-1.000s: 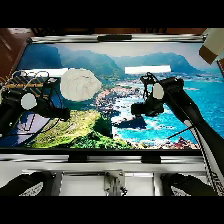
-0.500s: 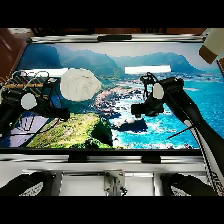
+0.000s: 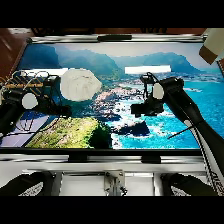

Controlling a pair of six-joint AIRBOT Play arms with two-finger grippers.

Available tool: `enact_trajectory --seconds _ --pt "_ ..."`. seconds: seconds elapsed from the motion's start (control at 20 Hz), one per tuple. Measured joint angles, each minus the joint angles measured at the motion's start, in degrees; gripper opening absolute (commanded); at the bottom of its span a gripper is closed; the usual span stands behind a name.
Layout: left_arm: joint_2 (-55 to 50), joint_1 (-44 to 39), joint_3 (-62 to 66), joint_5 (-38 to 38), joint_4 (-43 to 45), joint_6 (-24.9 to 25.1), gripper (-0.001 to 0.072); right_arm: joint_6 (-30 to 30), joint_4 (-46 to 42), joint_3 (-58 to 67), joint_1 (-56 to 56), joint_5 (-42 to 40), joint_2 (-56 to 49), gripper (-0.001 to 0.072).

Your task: Fold the shirts.

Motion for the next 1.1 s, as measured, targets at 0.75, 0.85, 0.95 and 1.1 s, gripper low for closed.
enact_trajectory --seconds 0.75,0.85,0.95,1.1 --pt "-31.5 19.1 21.6 4.9 -12.3 -8.7 0.0670 0.0 0.0 0.0 0.2 -2.8 0.0 0.0522" --pt "-34.7 19.2 22.2 5.6 -15.1 -8.5 0.0670 0.0 0.0 0.0 0.2 -3.6 0.0 0.0522" --pt "-36.8 18.5 22.5 8.4 -17.7 -7.5 0.0669 0.0 0.0 0.0 0.2 -4.0 0.0 0.0522" --pt "-38.5 16.9 22.8 13.9 -20.6 -7.0 0.0611 0.0 0.1 0.0 0.2 -4.4 0.0 0.0521"
